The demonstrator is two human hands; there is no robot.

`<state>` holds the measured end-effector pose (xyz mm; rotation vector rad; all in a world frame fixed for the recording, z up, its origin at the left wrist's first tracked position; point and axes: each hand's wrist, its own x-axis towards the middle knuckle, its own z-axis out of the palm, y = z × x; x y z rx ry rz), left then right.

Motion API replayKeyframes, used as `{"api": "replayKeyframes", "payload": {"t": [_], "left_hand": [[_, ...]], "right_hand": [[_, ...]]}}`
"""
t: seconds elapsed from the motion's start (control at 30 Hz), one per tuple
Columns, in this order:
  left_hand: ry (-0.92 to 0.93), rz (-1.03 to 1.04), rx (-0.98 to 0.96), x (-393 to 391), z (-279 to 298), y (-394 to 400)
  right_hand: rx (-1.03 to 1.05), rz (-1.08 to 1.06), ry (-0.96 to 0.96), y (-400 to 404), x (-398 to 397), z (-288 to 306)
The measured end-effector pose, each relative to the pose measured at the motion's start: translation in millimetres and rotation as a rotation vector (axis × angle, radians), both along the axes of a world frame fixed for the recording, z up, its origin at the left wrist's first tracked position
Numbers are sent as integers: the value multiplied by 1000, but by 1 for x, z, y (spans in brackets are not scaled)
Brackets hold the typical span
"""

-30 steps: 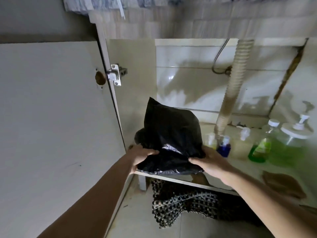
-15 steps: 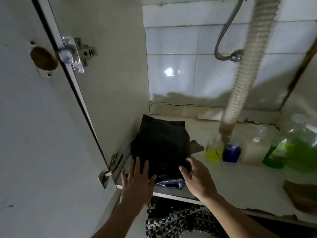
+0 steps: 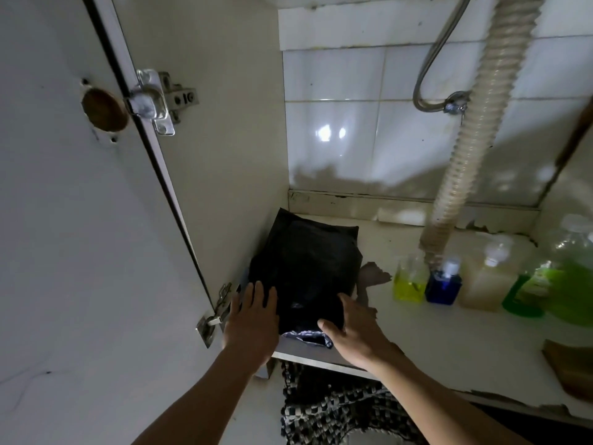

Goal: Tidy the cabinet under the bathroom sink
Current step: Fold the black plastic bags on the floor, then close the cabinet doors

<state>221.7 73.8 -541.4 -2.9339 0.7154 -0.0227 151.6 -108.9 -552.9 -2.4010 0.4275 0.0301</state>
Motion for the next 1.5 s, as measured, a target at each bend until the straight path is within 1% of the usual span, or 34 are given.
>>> {"api": "replayKeyframes", "payload": {"t": [0.07,0.13,0.2,0.27,0.33,0.43,0.47,0.5,0.53,0.57,0.63,0.67,0.7,0.77,0.83,0.9,0.97,1.03,1.07,1.1,1.17,1.23,1.27,1.3,1.33,1.37,1.4,1.47,1.5], "left_hand": [[6,-2,-15,-6,8,1],[-22,-33,-79,-17,19,0],[-37,-115,-186,-36,29,-4],[-30,-208,-319,-60,36,-7],[30,-269,-406,-86,41,-10],[142,-338,-323,-126,49,-16],[213,-353,-309,-139,52,-16],[277,-367,-316,-148,55,-15],[311,-376,-337,-155,58,-16],[319,-379,-357,-160,60,-17],[299,-378,-387,-169,61,-20],[276,-373,-408,-173,58,-21],[248,-363,-441,-179,55,-20],[216,-316,-520,-193,45,-14],[192,-272,-531,-210,38,0],[146,-244,-510,-223,36,24],[71,-179,-521,-231,48,57],[-91,-101,-528,-233,68,96],[-190,-60,-568,-234,80,117],[-304,-33,-640,-236,95,137],[-597,-33,-784,-244,126,178],[-887,-37,-868,-256,150,213],[-978,8,-906,-261,157,227],[-1035,105,-948,-267,165,240],[-1045,222,-1007,-272,172,251],[-1014,321,-1070,-273,177,261],[-921,398,-1141,-271,179,271],[-584,468,-1336,-262,176,282],[-438,434,-1415,-257,170,285]], "right_hand": [[7,-12,-37,0,-10,13],[23,-26,-87,0,-28,29],[-16,-26,-95,-2,-55,46],[-86,-17,-61,-1,-86,60],[-183,31,75,1,-121,72],[-257,248,483,2,-174,88],[-273,313,568,4,-186,95],[-286,342,577,7,-195,100],[-290,348,503,9,-200,104],[-273,325,359,10,-204,104],[-218,213,21,11,-211,96],[-193,178,-99,12,-215,88],[-176,162,-170,12,-219,79],[-160,166,-218,12,-229,59],[-153,160,-243,14,-236,43],[-143,162,-278,22,-237,41],[-125,184,-331,43,-234,53],[-159,244,-406,74,-230,77],[-178,279,-460,92,-228,92],[-184,312,-525,109,-225,110],[-189,378,-657,144,-221,146],[-212,428,-767,178,-220,182],[-220,447,-802,193,-220,198],[-229,466,-824,209,-220,212],[-239,481,-842,222,-221,225],[-249,489,-860,235,-222,236],[-261,498,-875,246,-222,246],[-282,516,-882,266,-224,262],[-288,529,-871,273,-226,268]]}}
